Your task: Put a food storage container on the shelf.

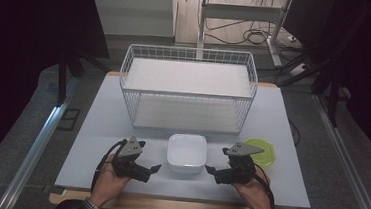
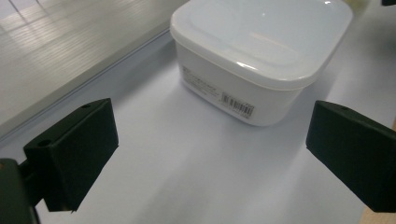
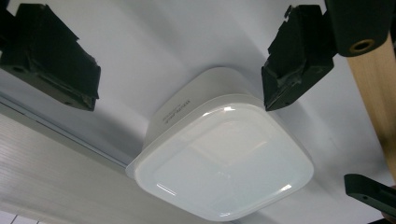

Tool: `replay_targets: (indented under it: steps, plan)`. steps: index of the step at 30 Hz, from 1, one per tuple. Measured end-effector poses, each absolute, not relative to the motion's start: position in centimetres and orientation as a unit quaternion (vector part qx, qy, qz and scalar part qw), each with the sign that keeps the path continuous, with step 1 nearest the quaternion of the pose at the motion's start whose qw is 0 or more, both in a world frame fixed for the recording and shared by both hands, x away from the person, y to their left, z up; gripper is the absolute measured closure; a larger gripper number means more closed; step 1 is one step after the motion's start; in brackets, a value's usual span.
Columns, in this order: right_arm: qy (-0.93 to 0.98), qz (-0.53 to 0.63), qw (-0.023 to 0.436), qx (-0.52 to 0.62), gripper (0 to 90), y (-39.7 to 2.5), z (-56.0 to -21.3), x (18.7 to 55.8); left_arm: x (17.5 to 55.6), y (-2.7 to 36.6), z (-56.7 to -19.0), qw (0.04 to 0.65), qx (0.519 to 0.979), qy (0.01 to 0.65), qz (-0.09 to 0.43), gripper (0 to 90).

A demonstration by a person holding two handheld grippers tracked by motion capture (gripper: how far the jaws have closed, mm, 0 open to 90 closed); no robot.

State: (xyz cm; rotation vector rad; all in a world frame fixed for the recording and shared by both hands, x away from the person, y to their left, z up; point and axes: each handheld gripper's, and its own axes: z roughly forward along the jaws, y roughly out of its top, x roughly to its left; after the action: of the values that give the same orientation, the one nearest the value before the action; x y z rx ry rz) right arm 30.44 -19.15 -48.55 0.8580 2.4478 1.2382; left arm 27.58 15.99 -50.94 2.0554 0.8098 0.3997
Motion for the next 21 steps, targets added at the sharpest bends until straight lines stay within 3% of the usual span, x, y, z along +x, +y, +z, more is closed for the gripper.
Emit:
replay_targets:
  steps: [15,21]
  plan:
    - [0.844,0.427,0.108,0.305,3.3,-17.7,-48.6,31.2,29.4,14.6,-50.2,0.427,0.829,0.343,0.109,2.1]
    - [0.846,0.42,0.102,0.311,14.2,-17.0,-48.1,31.8,30.1,14.1,-49.7,0.44,0.824,0.341,0.104,6.8]
